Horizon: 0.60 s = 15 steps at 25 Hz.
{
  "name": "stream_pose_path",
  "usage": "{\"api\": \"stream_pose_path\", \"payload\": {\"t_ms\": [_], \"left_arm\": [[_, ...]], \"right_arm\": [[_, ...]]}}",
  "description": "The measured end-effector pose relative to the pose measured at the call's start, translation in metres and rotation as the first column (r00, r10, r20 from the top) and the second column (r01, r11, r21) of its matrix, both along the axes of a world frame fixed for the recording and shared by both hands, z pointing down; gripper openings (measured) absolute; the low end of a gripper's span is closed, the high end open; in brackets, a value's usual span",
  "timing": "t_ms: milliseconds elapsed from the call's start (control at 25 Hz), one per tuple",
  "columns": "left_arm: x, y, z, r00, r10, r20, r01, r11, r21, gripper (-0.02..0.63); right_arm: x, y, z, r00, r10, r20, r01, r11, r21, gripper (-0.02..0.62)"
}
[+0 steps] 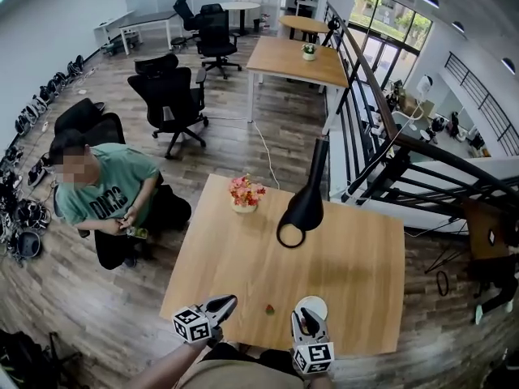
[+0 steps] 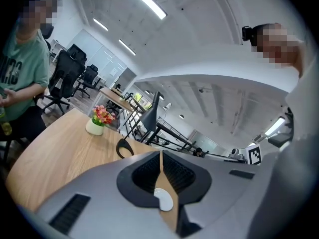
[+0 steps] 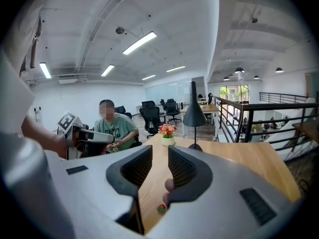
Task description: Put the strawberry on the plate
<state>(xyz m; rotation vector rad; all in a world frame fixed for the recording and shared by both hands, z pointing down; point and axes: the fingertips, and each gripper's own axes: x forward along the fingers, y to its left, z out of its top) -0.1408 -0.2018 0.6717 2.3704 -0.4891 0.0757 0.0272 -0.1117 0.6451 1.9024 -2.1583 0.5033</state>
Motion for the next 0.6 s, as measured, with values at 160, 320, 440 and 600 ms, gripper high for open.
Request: {"api": "stream_pose_path", "payload": {"t_ms": [160,320,440,600], "left_arm": [[0.008,0.008,-0.003,0.997,-0.072,0.018,0.072,0.997,-0.015,0.005],[0.012,0.013,-0.009,0.985,-0.169,0.026,0.169,0.986,0.000,0.005],[0.010,0.021,-0.010,0.973,-0.227,0.050,0.227,0.974,0.008,0.005],[0.010,0.036,-0.005,0.958,-0.275,0.080,0.274,0.961,0.018,0.005]], "right_arm": [[0.016,-0.002,-0.004,0.998,-0.056,0.010,0.056,0.998,-0.005,0.086],[0.037,-0.006,0.002,0.992,-0.125,0.011,0.125,0.992,0.006,0.086],[0.042,-0.010,0.009,0.982,-0.186,0.019,0.186,0.983,0.003,0.086],[0.048,-0.011,0.025,0.971,-0.236,0.039,0.237,0.972,-0.011,0.086]]}}
